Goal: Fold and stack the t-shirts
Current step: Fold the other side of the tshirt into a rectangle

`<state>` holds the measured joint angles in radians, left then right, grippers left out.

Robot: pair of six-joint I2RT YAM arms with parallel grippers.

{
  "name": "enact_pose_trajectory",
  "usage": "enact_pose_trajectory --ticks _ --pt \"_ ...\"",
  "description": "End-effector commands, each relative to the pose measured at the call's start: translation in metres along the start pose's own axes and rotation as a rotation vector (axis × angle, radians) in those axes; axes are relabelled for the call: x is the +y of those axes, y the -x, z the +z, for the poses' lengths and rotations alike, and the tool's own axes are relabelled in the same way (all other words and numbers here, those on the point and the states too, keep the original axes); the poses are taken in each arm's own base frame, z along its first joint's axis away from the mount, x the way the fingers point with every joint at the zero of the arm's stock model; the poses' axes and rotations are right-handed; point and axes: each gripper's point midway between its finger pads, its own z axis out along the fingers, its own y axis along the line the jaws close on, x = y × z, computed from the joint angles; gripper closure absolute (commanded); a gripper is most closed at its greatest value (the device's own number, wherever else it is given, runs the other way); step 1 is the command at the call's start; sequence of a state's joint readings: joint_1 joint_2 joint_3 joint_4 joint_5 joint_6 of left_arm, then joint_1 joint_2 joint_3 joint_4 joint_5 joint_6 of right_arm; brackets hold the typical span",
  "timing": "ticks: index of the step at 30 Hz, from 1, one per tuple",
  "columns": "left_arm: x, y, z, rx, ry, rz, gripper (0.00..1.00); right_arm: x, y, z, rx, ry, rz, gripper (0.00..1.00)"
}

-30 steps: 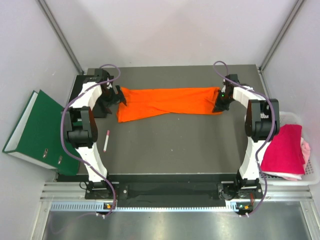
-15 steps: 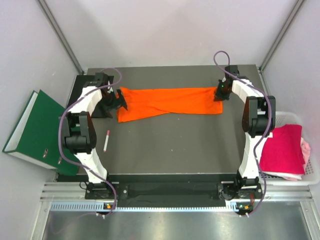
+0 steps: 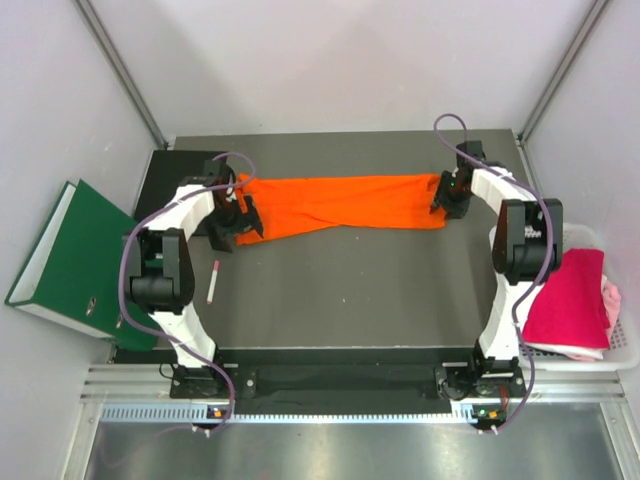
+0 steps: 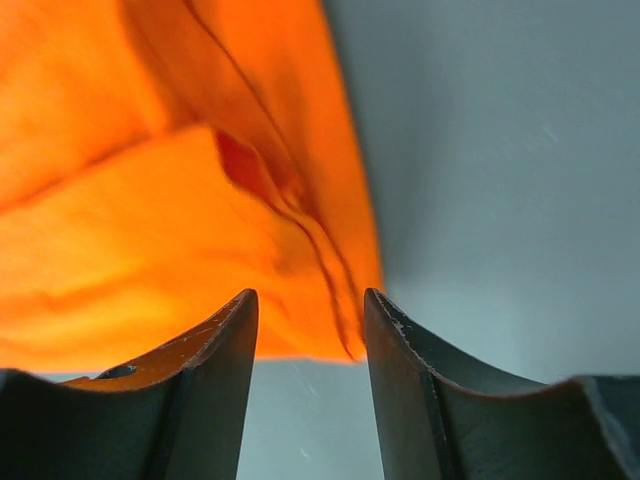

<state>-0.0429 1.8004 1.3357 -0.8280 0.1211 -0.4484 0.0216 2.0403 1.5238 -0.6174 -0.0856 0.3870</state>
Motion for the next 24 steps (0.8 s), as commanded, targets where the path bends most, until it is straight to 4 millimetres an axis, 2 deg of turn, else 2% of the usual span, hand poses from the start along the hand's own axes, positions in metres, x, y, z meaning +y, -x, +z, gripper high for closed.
enact_pose_trajectory --ticks 1,8,12,13,15,16,17,19,20,21,22,24 --pt "0.007 0.013 0.009 -0.046 0.043 -0.04 0.01 -0.006 0.012 -0.036 -0.081 -0.017 0.009 0.53" --pt "0.013 0.025 0.028 -0.046 0.1 -0.047 0.01 -0.014 -0.01 -0.02 -0.02 -0.029 0.013 0.52" --pt "0.01 0.034 0.036 -0.048 0.103 -0.067 0.01 -0.017 -0.022 0.001 0.03 -0.032 0.026 0.53" --pt "0.01 0.035 0.038 -0.047 0.105 -0.07 0.01 -0.018 -0.025 0.005 0.042 -0.035 0.036 0.55" --pt "0.008 0.037 0.043 -0.038 0.108 -0.08 0.02 -0.019 -0.029 0.014 0.052 -0.029 0.04 0.76" --pt "0.009 0.039 0.044 -0.038 0.108 -0.083 0.06 -0.02 -0.032 0.017 0.059 -0.034 0.044 0.93" --pt "0.008 0.042 0.047 -0.038 0.108 -0.085 0.12 -0.02 -0.032 0.018 0.054 -0.03 0.042 0.98" --pt "0.005 0.048 0.047 -0.048 0.103 -0.085 0.35 -0.024 -0.034 0.017 0.048 -0.044 0.04 1.0" --pt "0.006 0.047 0.052 -0.036 0.11 -0.086 0.72 -0.025 -0.034 0.015 0.042 -0.05 0.037 1.0" --pt "0.007 0.046 0.052 -0.025 0.116 -0.087 0.91 -0.027 -0.032 0.009 0.029 -0.059 0.033 1.0" --pt "0.01 0.053 0.05 -0.044 0.142 -0.086 1.0 -0.029 -0.035 0.007 0.03 -0.068 0.023 1.0" --pt "0.013 0.054 0.054 -0.038 0.162 -0.082 1.0 -0.034 -0.037 -0.005 0.027 -0.091 0.009 1.0"
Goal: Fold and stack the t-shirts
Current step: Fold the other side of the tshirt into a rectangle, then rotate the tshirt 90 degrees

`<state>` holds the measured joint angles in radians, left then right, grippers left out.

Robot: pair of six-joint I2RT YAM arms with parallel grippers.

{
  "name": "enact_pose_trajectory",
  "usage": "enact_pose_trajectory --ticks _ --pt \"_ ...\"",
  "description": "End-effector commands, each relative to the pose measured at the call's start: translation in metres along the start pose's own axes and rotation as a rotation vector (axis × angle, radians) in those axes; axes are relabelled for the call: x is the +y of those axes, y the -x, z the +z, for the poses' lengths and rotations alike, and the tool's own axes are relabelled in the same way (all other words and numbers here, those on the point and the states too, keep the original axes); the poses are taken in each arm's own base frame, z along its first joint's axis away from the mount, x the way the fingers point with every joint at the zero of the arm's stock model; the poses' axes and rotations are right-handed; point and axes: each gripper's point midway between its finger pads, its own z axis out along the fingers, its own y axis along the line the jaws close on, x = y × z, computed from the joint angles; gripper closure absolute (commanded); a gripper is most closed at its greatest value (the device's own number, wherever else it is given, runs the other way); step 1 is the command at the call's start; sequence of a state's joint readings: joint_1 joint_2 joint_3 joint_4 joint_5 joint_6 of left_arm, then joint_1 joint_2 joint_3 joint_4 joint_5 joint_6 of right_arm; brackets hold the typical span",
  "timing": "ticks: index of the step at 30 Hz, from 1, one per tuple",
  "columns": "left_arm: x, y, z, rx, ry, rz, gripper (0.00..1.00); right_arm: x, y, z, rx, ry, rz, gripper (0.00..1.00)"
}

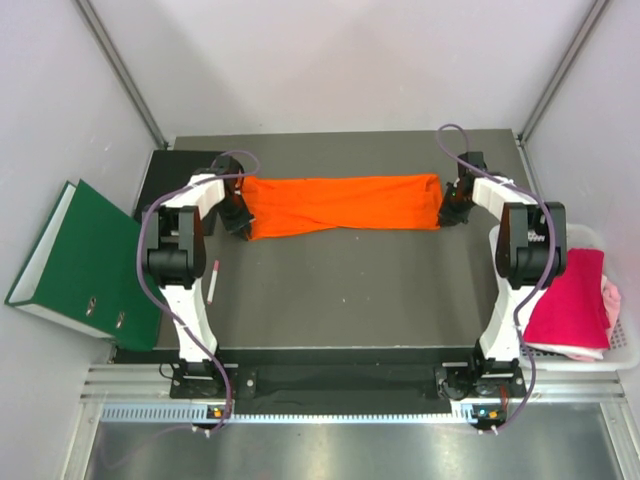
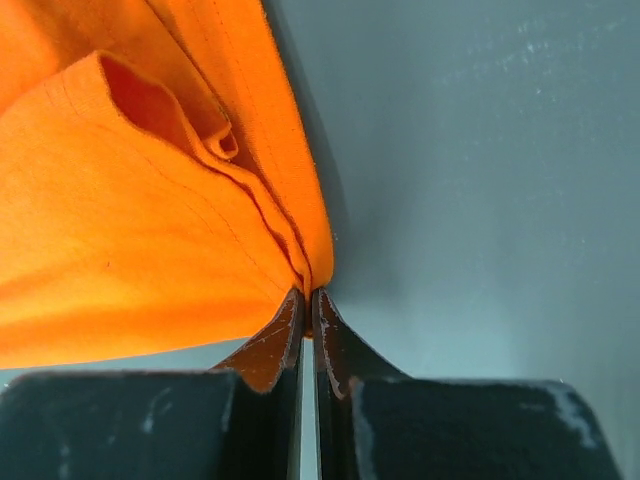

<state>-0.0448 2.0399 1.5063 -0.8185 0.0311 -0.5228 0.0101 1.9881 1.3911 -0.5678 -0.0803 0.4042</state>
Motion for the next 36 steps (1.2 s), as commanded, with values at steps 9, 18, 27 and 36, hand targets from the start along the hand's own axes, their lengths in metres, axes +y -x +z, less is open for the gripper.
enact_pose_trajectory --ticks 9,18,27,36 --pt "0.011 0.041 0.001 -0.074 0.074 -0.019 1.0 -0.051 -0.021 -0.049 0.011 -0.137 -0.002 1.0" --pt "-0.012 0.084 0.005 -0.101 0.036 0.006 1.0 -0.046 -0.081 -0.063 0.167 -0.053 -0.035 1.0" --pt "-0.019 0.076 -0.003 -0.093 -0.002 0.011 0.01 -0.034 -0.116 -0.091 0.203 0.051 -0.09 0.02" --pt "-0.033 0.026 -0.049 -0.106 -0.212 -0.042 0.01 -0.007 -0.02 -0.096 -0.009 0.062 -0.165 0.0"
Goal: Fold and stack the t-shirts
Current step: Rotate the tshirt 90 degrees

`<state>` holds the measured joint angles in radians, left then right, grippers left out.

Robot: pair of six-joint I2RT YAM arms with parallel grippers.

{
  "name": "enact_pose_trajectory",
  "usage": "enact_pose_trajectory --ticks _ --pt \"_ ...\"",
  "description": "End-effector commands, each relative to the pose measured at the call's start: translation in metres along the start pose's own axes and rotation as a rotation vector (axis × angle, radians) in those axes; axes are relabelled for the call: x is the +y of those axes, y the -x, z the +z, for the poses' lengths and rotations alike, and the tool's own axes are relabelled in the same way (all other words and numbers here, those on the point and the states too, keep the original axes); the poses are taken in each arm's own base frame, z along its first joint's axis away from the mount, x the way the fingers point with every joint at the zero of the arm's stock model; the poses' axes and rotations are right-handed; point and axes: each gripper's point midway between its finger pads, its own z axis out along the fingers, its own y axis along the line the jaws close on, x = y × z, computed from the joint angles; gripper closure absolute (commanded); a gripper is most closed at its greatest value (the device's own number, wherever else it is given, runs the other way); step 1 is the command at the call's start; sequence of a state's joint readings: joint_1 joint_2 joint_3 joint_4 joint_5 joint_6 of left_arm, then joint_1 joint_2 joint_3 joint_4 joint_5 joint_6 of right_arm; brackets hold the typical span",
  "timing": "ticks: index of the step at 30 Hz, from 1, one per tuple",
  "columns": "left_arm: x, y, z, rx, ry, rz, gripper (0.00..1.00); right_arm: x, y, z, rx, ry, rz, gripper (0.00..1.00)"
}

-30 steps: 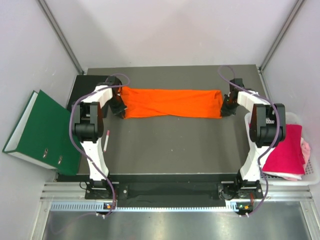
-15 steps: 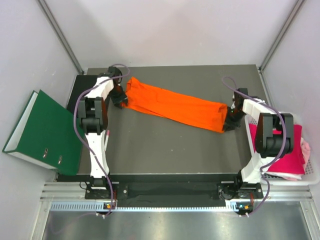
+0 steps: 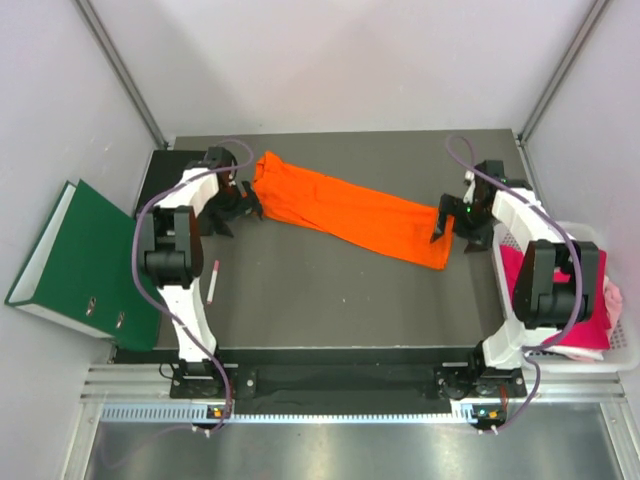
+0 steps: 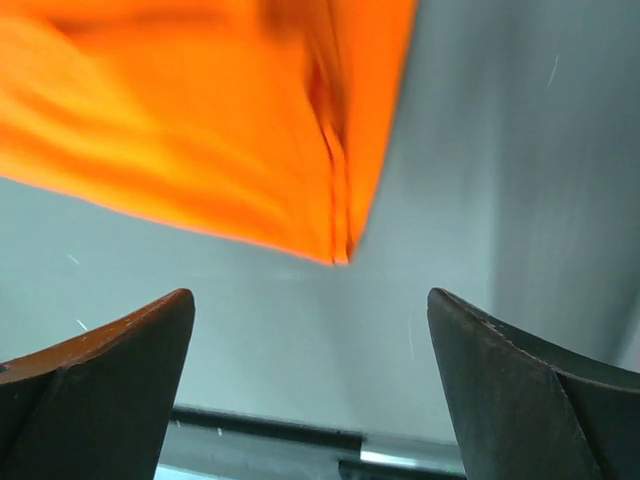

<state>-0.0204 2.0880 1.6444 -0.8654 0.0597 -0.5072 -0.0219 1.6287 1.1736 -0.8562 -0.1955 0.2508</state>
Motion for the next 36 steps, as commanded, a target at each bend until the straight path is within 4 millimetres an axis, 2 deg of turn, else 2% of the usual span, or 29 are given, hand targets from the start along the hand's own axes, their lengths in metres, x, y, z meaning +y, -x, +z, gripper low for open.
enact_pose_trajectory --ticks 1,2,3,4,5,6,7,8,9,10,12,16,17,18,20,21,23,24,25,26,27,28,29,30,31,33,34,35,36 --pt "-0.03 -0.002 -0.038 -0.097 -0.206 -0.057 0.01 0.011 0.074 -0.008 -0.178 -0.008 -0.064 0.01" --pt "-0.033 -0.006 -0.04 -0.095 -0.233 -0.07 0.01 0.011 0.081 0.003 -0.168 -0.008 -0.06 0.0" --pt "-0.035 -0.022 -0.04 -0.062 -0.27 -0.099 0.01 0.015 0.098 0.002 -0.206 0.002 -0.058 0.0" --pt "-0.039 -0.026 -0.04 -0.058 -0.299 -0.11 0.01 0.014 0.102 0.015 -0.187 -0.003 -0.052 0.0" --pt "-0.045 -0.025 -0.041 -0.073 -0.337 -0.119 0.01 0.014 0.108 0.02 -0.195 -0.008 -0.048 0.0" --pt "-0.044 -0.037 -0.037 -0.05 -0.353 -0.152 0.01 0.016 0.12 0.021 -0.221 -0.007 -0.046 0.0" --pt "-0.048 -0.042 -0.038 -0.036 -0.381 -0.162 0.01 0.013 0.123 0.032 -0.207 -0.015 -0.04 0.0" --pt "-0.054 -0.041 -0.038 -0.051 -0.415 -0.168 0.01 0.014 0.126 0.036 -0.21 -0.013 -0.043 0.0" --pt "-0.056 -0.052 -0.036 -0.031 -0.424 -0.181 0.01 0.015 0.133 0.038 -0.223 -0.013 -0.045 0.0" --pt "-0.058 -0.055 -0.035 -0.031 -0.421 -0.186 0.01 0.012 0.134 0.047 -0.211 -0.02 -0.038 0.0" --pt "-0.067 -0.063 -0.031 -0.02 -0.434 -0.193 0.03 0.012 0.14 0.054 -0.215 -0.021 -0.031 0.0" --pt "-0.083 -0.072 -0.022 0.001 -0.441 -0.207 0.15 0.013 0.14 0.068 -0.197 -0.012 -0.02 0.03" --pt "-0.086 -0.073 -0.019 0.005 -0.439 -0.212 0.18 0.015 0.138 0.069 -0.189 -0.001 -0.014 0.06" --pt "-0.09 -0.076 -0.014 0.02 -0.436 -0.227 0.25 0.015 0.135 0.071 -0.181 0.003 -0.015 0.19" --pt "-0.095 -0.073 -0.009 0.018 -0.441 -0.242 0.33 0.018 0.132 0.069 -0.182 0.022 -0.011 0.36" --pt "-0.095 -0.073 -0.002 0.024 -0.426 -0.264 0.45 0.017 0.126 0.073 -0.17 0.025 -0.008 0.55" --pt "-0.099 -0.065 0.002 0.012 -0.427 -0.28 0.56 0.017 0.119 0.072 -0.16 0.036 -0.007 0.77" --pt "-0.098 -0.063 0.01 0.014 -0.409 -0.288 0.61 0.015 0.111 0.075 -0.138 0.035 -0.003 0.92" --pt "-0.096 -0.062 0.014 0.019 -0.384 -0.294 0.71 0.016 0.107 0.074 -0.133 0.04 -0.004 0.95" --pt "-0.103 -0.051 0.011 0.001 -0.391 -0.29 0.76 0.015 0.096 0.077 -0.109 0.047 0.004 0.97" --pt "-0.099 -0.049 0.023 0.006 -0.354 -0.29 0.82 0.016 0.091 0.076 -0.106 0.051 0.004 0.99" --pt "-0.099 -0.045 0.026 0.004 -0.336 -0.291 0.97 0.016 0.089 0.071 -0.113 0.054 0.005 0.99" --pt "-0.102 -0.037 0.023 0.0 -0.318 -0.291 1.0 0.013 0.077 0.073 -0.09 0.052 0.01 1.0" --pt "-0.1 -0.035 0.034 0.008 -0.287 -0.29 1.0 0.012 0.071 0.073 -0.081 0.05 0.01 1.0" --pt "-0.098 -0.028 0.037 -0.009 -0.264 -0.295 1.0 0.012 0.067 0.067 -0.085 0.052 0.014 1.0" --pt "-0.102 -0.015 0.041 -0.019 -0.247 -0.3 1.0 0.009 0.045 0.068 -0.045 0.048 0.024 1.0" --pt "-0.102 -0.009 0.044 -0.031 -0.234 -0.3 1.0 0.01 0.041 0.061 -0.054 0.055 0.021 1.0" --pt "-0.109 0.005 0.046 -0.049 -0.244 -0.302 1.0 0.007 0.024 0.064 -0.017 0.046 0.03 1.0" --pt "-0.11 0.008 0.048 -0.045 -0.241 -0.296 1.0 0.005 0.016 0.063 -0.003 0.044 0.036 1.0"
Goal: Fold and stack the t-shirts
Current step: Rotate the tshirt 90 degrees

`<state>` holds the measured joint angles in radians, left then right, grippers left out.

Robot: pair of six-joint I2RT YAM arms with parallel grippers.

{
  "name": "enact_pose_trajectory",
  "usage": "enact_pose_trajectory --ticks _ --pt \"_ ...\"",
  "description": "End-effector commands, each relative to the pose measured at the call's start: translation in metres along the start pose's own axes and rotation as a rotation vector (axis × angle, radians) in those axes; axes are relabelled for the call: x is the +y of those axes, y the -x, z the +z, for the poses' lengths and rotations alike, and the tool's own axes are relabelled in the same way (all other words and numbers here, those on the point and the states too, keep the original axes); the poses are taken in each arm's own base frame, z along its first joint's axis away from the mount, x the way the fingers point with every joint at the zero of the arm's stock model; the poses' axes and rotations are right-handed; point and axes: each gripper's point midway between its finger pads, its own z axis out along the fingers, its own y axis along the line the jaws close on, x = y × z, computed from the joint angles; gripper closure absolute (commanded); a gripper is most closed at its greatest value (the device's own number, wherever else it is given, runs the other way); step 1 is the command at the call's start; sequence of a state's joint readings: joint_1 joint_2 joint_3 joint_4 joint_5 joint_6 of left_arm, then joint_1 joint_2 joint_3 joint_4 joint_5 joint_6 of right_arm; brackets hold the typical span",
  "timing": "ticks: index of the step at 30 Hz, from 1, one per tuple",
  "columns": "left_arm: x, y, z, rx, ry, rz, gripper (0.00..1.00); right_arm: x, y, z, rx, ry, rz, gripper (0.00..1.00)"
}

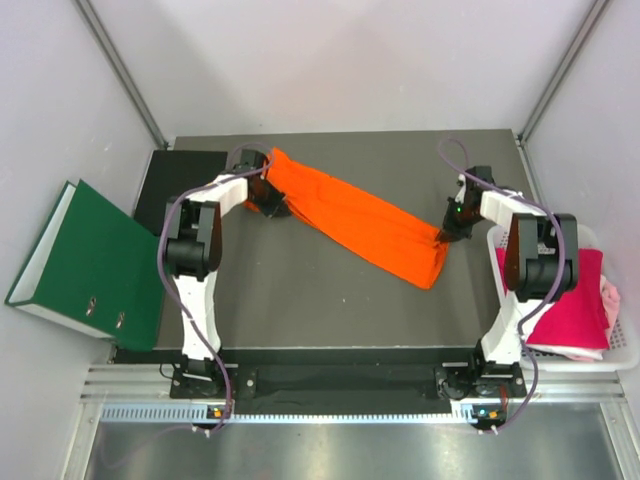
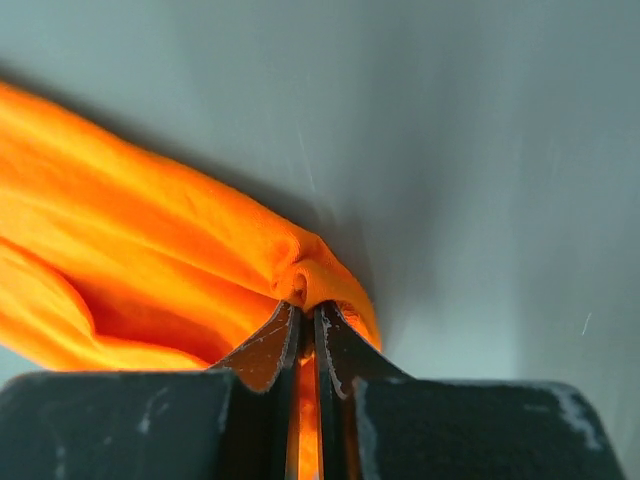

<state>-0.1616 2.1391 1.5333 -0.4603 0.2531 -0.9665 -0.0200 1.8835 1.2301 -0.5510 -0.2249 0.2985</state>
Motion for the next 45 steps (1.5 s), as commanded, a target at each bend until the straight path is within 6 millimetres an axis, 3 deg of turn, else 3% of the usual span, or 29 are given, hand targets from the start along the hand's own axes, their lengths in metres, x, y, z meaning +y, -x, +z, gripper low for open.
enact_pose_trajectory --ticks 1,2,11,15,16,18,19,20,21,22,23,24,25,27,28,30,31,34,38,42,43,45 --pt "0.003 0.033 0.015 -0.062 0.081 0.004 1.0 -0.002 -0.047 -0.02 0.083 -0.003 0.014 1.0" --pt "-0.009 0.043 0.022 -0.072 0.063 0.013 1.0 -0.005 -0.064 -0.02 0.12 -0.004 0.027 1.0" --pt "-0.077 0.077 0.065 -0.034 -0.118 0.061 1.0 0.043 -0.162 -0.039 0.262 0.063 -0.09 1.0" --pt "-0.075 0.063 0.055 0.001 -0.115 0.077 0.97 0.066 -0.188 -0.044 0.293 0.106 -0.103 0.99" --pt "-0.071 0.06 0.049 -0.001 -0.109 0.083 0.8 0.072 -0.19 -0.044 0.293 0.123 -0.108 0.99" --pt "-0.051 0.04 0.028 0.01 -0.076 0.094 0.58 0.08 -0.195 -0.044 0.305 0.131 -0.126 0.98" --pt "-0.014 0.018 0.031 0.049 0.003 0.073 0.44 0.085 -0.198 -0.043 0.319 0.138 -0.144 0.98" --pt "-0.025 0.016 0.001 0.014 -0.038 0.093 0.38 0.088 -0.198 -0.042 0.324 0.142 -0.154 0.98" --pt "-0.016 0.006 -0.007 0.02 -0.031 0.092 0.32 0.089 -0.2 -0.039 0.338 0.138 -0.161 0.98" --pt "0.004 -0.018 -0.024 0.051 -0.014 0.089 0.23 0.095 -0.199 -0.039 0.338 0.146 -0.185 0.98" --pt "0.007 -0.029 -0.031 0.056 -0.026 0.092 0.19 0.098 -0.199 -0.037 0.342 0.151 -0.195 0.98" --pt "0.016 -0.045 -0.038 0.074 -0.019 0.1 0.07 0.099 -0.201 -0.034 0.358 0.15 -0.204 0.98" --pt "0.03 -0.074 -0.05 0.108 -0.008 0.117 0.01 0.104 -0.201 -0.034 0.362 0.162 -0.221 0.97" --pt "0.04 -0.108 -0.059 0.151 -0.001 0.14 0.01 0.109 -0.203 -0.03 0.375 0.169 -0.232 0.97" --pt "0.049 -0.139 -0.067 0.188 0.007 0.18 0.01 0.115 -0.203 -0.03 0.376 0.182 -0.244 0.97" --pt "0.056 -0.17 -0.073 0.228 0.02 0.2 0.01 0.12 -0.206 -0.026 0.389 0.193 -0.258 0.97" --pt "0.065 -0.196 -0.078 0.262 0.031 0.233 0.01 0.127 -0.209 -0.026 0.394 0.209 -0.273 0.97" --pt "0.09 -0.237 -0.083 0.323 0.078 0.248 0.01 0.137 -0.215 -0.021 0.408 0.23 -0.296 0.97" --pt "0.11 -0.272 -0.087 0.389 0.107 0.23 0.03 0.148 -0.223 -0.019 0.422 0.253 -0.319 0.96" --pt "0.119 -0.291 -0.088 0.437 0.126 0.245 0.4 0.153 -0.228 -0.022 0.415 0.269 -0.33 0.96" --pt "0.123 -0.298 -0.087 0.452 0.141 0.255 0.64 0.152 -0.23 -0.022 0.416 0.27 -0.327 0.96" --pt "0.122 -0.304 -0.083 0.467 0.137 0.262 0.77 0.153 -0.23 -0.024 0.409 0.278 -0.321 0.96"
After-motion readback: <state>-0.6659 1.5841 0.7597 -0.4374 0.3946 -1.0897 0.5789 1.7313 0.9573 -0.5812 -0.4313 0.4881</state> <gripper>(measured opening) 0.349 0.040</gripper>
